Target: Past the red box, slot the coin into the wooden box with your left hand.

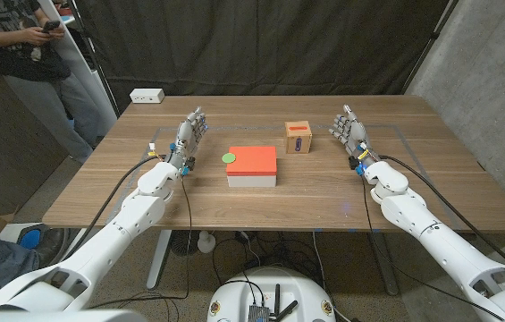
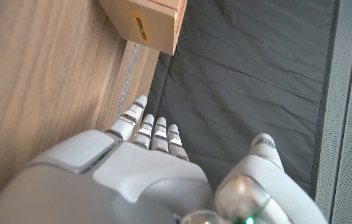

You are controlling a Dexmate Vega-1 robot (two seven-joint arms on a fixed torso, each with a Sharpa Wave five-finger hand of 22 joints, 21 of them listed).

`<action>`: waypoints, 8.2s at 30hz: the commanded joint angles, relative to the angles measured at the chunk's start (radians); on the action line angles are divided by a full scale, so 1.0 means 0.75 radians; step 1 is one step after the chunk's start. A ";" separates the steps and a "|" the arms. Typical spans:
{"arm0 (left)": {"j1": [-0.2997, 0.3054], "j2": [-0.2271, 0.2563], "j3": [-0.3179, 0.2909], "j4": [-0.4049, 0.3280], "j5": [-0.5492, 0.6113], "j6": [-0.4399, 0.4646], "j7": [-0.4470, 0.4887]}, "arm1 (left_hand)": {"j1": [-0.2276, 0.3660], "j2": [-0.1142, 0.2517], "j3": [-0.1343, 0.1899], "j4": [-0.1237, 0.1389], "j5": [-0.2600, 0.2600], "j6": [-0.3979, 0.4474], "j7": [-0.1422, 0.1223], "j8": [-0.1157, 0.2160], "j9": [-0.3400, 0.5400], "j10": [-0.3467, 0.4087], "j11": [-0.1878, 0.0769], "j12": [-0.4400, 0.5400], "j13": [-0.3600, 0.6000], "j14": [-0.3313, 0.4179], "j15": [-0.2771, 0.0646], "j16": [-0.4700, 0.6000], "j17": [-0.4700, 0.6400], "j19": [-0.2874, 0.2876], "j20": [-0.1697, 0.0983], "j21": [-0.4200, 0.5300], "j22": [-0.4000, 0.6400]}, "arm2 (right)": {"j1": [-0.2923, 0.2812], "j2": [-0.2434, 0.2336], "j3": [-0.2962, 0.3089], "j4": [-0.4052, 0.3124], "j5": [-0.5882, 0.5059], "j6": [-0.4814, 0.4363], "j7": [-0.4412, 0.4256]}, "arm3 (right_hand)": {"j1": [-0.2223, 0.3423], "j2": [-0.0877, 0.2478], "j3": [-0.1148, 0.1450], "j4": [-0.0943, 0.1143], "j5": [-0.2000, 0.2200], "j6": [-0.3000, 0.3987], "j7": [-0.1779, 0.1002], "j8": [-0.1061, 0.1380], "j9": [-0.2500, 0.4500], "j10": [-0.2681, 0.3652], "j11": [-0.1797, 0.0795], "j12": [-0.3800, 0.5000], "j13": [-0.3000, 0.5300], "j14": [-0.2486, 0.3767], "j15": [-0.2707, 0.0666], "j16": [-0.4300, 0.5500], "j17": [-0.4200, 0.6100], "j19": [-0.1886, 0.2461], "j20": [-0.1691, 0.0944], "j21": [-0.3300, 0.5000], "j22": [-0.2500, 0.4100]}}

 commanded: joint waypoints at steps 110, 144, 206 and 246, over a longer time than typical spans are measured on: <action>0.380 0.485 -0.327 -0.987 -0.507 1.131 0.582 | 0.468 0.041 0.409 -0.023 0.041 1.005 -0.015 0.099 0.030 1.956 -0.375 1.625 0.607 1.925 -0.347 1.737 0.355 1.509 -0.235 1.833 1.417 | -0.310 -0.213 0.141 -0.441 -0.179 0.008 -0.227 | 0.076 0.034 0.042 -0.031 0.000 0.045 0.041 0.014 0.009 0.060 0.001 0.018 0.006 0.054 0.017 0.030 -0.025 0.048 0.023 0.018 0.002; 0.534 0.552 -0.415 -1.054 -0.649 1.110 0.583 | 0.549 0.061 0.405 -0.030 0.044 1.056 -0.028 0.111 0.032 1.954 -0.375 1.686 0.515 1.935 -0.347 1.855 0.366 1.520 -0.234 1.869 1.423 | -0.389 -0.249 0.180 -0.522 -0.235 0.011 -0.267 | 0.086 0.038 0.046 -0.032 -0.002 0.045 0.036 0.012 0.009 0.072 0.003 0.019 0.007 0.058 0.016 0.032 -0.030 0.053 0.021 0.019 0.002; 0.005 0.624 -0.105 -0.952 -1.116 1.564 0.904 | 0.717 -0.023 0.340 -0.024 0.037 1.070 -0.093 0.303 0.178 1.940 -0.376 1.789 0.415 1.933 -0.345 1.861 0.229 1.538 -0.236 1.821 1.414 | -0.432 -0.266 0.196 -0.546 -0.253 0.011 -0.254 | 0.105 0.046 0.055 -0.032 -0.002 0.058 0.025 0.015 0.009 0.085 0.006 0.019 0.008 0.064 0.017 0.033 -0.038 0.051 0.027 0.017 0.002; -0.156 0.481 0.043 -0.871 -1.029 1.647 0.932 | 0.705 -0.015 0.335 -0.019 0.038 1.030 -0.050 0.346 0.112 1.944 -0.378 1.783 0.411 1.930 -0.346 1.860 0.239 1.529 -0.237 1.810 1.415 | -0.421 -0.270 0.210 -0.494 -0.232 0.041 -0.222 | 0.111 0.046 0.057 -0.031 -0.003 0.059 0.025 0.013 0.009 0.089 0.005 0.018 0.008 0.067 0.017 0.034 -0.043 0.055 0.028 0.018 0.002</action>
